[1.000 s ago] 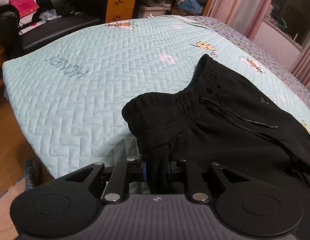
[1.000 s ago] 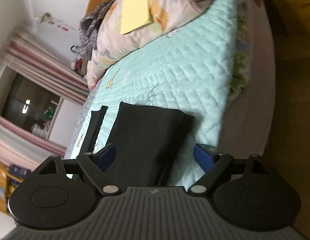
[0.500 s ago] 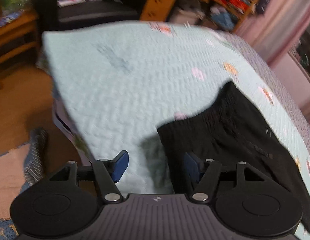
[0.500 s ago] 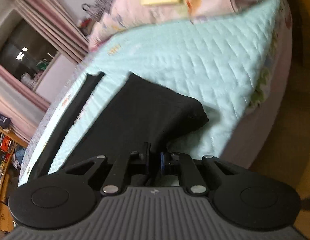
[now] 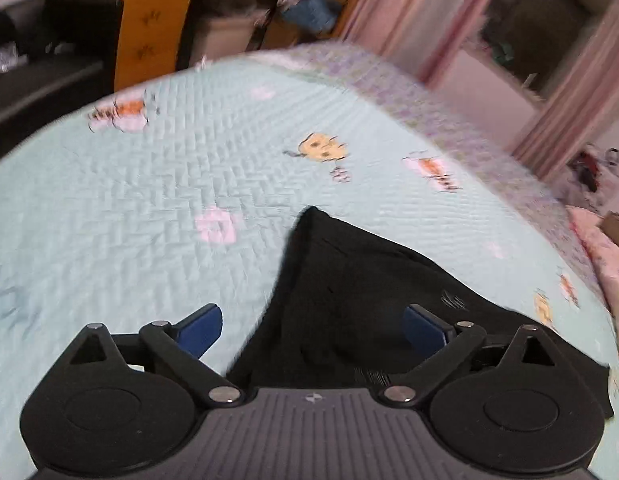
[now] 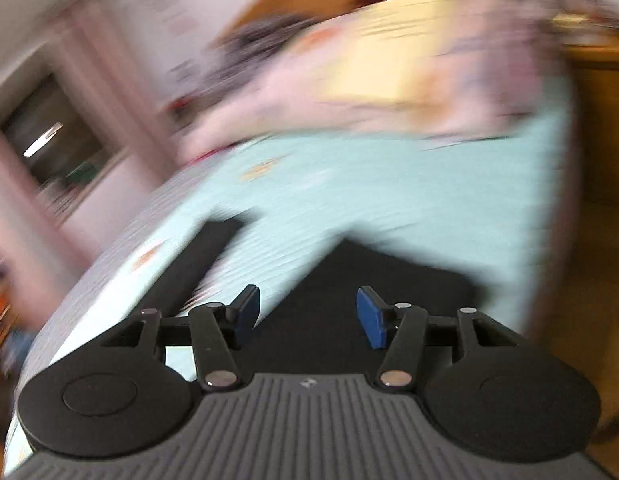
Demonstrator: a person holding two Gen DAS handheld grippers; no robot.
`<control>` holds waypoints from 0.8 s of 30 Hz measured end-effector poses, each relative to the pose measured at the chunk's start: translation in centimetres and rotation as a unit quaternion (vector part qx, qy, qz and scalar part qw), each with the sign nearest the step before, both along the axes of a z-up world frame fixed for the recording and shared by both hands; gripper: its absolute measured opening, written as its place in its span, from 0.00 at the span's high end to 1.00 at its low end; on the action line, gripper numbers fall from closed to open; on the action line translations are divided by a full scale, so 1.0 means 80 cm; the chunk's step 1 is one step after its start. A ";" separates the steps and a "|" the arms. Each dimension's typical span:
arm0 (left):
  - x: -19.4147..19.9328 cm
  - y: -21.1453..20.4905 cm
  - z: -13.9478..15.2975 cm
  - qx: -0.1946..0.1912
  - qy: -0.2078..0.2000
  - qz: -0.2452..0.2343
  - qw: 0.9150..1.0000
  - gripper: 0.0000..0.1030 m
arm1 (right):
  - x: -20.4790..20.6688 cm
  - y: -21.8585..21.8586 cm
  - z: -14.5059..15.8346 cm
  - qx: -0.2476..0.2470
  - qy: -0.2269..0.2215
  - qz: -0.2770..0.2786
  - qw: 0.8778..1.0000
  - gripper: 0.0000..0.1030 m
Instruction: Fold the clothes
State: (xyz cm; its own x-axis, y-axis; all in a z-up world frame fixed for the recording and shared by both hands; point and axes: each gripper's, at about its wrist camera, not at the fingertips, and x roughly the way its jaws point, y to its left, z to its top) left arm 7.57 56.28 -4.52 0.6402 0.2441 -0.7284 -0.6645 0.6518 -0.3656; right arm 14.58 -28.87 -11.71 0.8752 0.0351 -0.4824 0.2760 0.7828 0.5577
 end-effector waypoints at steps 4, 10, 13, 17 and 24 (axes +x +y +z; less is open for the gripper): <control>0.060 0.058 -0.048 -0.014 0.030 -0.003 0.999 0.08 | 0.042 0.111 -0.002 0.071 0.011 0.171 0.983 0.43; 0.095 0.108 -0.107 -0.039 0.042 -0.015 0.998 0.07 | 0.060 0.251 -0.040 0.097 0.076 0.300 0.946 0.43; 0.105 0.119 -0.114 -0.061 0.005 -0.044 0.997 0.05 | 0.067 0.291 -0.052 0.081 0.095 0.328 0.936 0.43; 0.121 0.120 -0.120 -0.084 -0.021 -0.100 0.991 0.03 | 0.078 0.305 -0.060 0.070 0.108 0.334 0.934 0.43; 0.143 0.125 -0.145 -0.159 -0.089 -0.186 0.965 0.01 | 0.093 0.316 -0.050 0.060 0.109 0.330 0.936 0.42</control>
